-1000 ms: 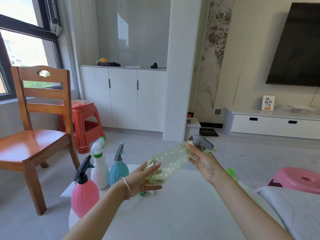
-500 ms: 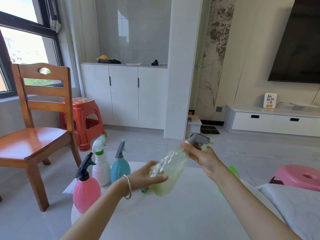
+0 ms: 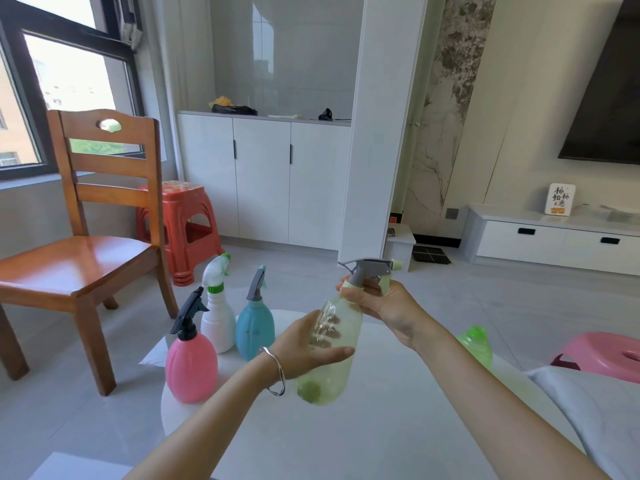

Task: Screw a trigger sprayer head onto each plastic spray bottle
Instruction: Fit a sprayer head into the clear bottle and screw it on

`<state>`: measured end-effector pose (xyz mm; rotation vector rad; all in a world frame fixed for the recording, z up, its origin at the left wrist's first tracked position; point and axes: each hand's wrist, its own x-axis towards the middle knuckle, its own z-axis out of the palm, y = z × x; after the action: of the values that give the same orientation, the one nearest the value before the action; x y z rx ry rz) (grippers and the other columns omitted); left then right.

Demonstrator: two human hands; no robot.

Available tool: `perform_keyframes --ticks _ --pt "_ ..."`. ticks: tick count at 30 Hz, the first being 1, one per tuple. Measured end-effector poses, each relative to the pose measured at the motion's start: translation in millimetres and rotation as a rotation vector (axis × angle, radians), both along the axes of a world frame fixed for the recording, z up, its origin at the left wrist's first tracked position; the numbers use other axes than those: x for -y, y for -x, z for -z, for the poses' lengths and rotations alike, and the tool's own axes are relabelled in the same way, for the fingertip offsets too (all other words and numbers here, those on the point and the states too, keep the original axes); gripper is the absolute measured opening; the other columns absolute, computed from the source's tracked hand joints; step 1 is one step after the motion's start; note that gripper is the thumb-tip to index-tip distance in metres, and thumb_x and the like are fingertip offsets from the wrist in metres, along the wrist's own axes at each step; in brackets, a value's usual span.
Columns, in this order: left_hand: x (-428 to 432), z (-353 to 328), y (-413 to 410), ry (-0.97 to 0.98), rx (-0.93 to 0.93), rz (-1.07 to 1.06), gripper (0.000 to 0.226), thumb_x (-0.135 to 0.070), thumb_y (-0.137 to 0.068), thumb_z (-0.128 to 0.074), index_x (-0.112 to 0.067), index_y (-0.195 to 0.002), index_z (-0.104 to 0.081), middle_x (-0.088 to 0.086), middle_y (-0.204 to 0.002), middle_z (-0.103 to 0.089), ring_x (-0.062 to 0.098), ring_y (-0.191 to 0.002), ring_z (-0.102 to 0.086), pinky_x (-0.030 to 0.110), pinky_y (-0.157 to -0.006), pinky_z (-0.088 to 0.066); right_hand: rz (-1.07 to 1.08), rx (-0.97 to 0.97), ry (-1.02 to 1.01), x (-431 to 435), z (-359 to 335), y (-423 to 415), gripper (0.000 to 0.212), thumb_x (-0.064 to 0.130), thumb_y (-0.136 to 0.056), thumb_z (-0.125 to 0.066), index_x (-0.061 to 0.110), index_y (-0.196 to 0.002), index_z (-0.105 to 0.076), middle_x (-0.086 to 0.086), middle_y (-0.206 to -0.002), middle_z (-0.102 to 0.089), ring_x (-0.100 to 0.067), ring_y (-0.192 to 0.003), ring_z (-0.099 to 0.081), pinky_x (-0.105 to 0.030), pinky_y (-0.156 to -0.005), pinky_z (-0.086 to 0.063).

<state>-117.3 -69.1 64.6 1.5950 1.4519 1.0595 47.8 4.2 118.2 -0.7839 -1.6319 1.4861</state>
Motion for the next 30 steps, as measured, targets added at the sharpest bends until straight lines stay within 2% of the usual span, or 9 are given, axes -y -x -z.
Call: perform_keyframes --ticks 5,8,11,15,19,22,24,28,30 --pt "7 -2 13 -0.116 -0.029 -0.227 0.060 -0.052 -0.060 -0.080 -0.030 -0.108 -0.050 -0.008 -0.102 -0.062 0.006 -0.090 -0.061 0.018 -0.076 -0.049 -0.031 0.056 0.157 8 9 12 0.089 0.054 -0.061 -0.072 0.023 -0.138 -0.041 0.008 -0.141 -0.045 -0.015 -0.130 -0.045 -0.048 -0.109 -0.037" --pt "6 -6 21 -0.092 0.011 -0.317 0.062 -0.046 -0.072 -0.074 -0.022 -0.120 -0.043 -0.001 -0.114 -0.056 0.015 -0.102 -0.056 0.027 -0.086 -0.047 -0.087 0.107 0.237 23 12 30 0.077 0.059 -0.057 -0.070 0.022 -0.122 -0.053 0.006 -0.129 -0.055 -0.016 -0.123 -0.051 -0.040 -0.104 -0.043" --pt "9 -8 27 -0.041 -0.026 -0.211 0.065 -0.038 -0.084 -0.064 -0.018 -0.136 -0.030 0.007 -0.133 -0.045 0.022 -0.124 -0.045 0.034 -0.104 -0.039 -0.045 0.122 0.178 33 16 53 0.068 0.048 -0.070 -0.072 0.019 -0.129 -0.051 0.003 -0.125 -0.060 -0.010 -0.112 -0.057 -0.029 -0.092 -0.047" --pt "18 -12 42 0.057 -0.107 -0.020 0.087 -0.026 -0.091 -0.057 -0.020 -0.149 0.007 0.002 -0.157 -0.010 0.017 -0.146 -0.007 0.042 -0.119 -0.015 0.003 0.150 0.125 32 15 70 0.058 0.038 -0.072 -0.076 0.023 -0.122 -0.054 0.003 -0.126 -0.060 -0.012 -0.118 -0.054 -0.037 -0.104 -0.042" --pt "33 -25 75 -0.070 0.037 -0.071 0.066 -0.010 -0.088 -0.060 -0.029 -0.142 -0.028 -0.003 -0.146 -0.036 0.015 -0.139 -0.029 0.027 -0.111 -0.030 0.016 0.117 0.090 32 23 86 0.053 0.038 -0.065 -0.081 0.027 -0.109 -0.054 0.004 -0.121 -0.062 -0.010 -0.114 -0.057 -0.041 -0.105 -0.042" --pt "45 -27 106 -0.424 -0.009 -0.427 0.046 -0.011 -0.086 -0.064 -0.020 -0.128 -0.048 0.000 -0.127 -0.055 0.014 -0.119 -0.050 0.017 -0.100 -0.037 0.042 0.054 0.086 34 34 102 0.068 0.045 -0.056 -0.082 0.020 -0.111 -0.050 0.003 -0.120 -0.063 -0.011 -0.112 -0.059 -0.045 -0.105 -0.042" --pt "51 -20 128 -0.538 -0.063 -0.618 0.050 -0.015 -0.082 -0.069 -0.013 -0.128 -0.049 0.001 -0.126 -0.054 0.012 -0.116 -0.049 0.010 -0.097 -0.033 0.032 0.025 0.097 36 44 115 0.072 0.047 -0.054 -0.081 0.019 -0.112 -0.050 0.003 -0.123 -0.061 -0.012 -0.115 -0.057 -0.042 -0.103 -0.044" --pt "57 17 166 -0.348 -0.168 -0.749 0.080 -0.029 -0.072 -0.079 -0.013 -0.138 -0.036 0.004 -0.136 -0.042 0.020 -0.128 -0.037 0.039 -0.110 -0.031 0.026 0.106 0.033 39 70 140 0.053 0.039 -0.067 -0.080 0.023 -0.110 -0.054 0.011 -0.120 -0.056 -0.012 -0.116 -0.055 -0.021 -0.079 -0.047" --pt "59 41 178 -0.203 -0.121 -0.732 0.093 -0.031 -0.069 -0.081 -0.013 -0.143 -0.028 0.008 -0.143 -0.034 0.023 -0.134 -0.033 0.043 -0.113 -0.029 0.035 0.168 0.013 39 84 152 0.049 0.038 -0.070 -0.079 0.024 -0.110 -0.054 0.012 -0.120 -0.055 -0.010 -0.115 -0.053 -0.017 -0.073 -0.047"
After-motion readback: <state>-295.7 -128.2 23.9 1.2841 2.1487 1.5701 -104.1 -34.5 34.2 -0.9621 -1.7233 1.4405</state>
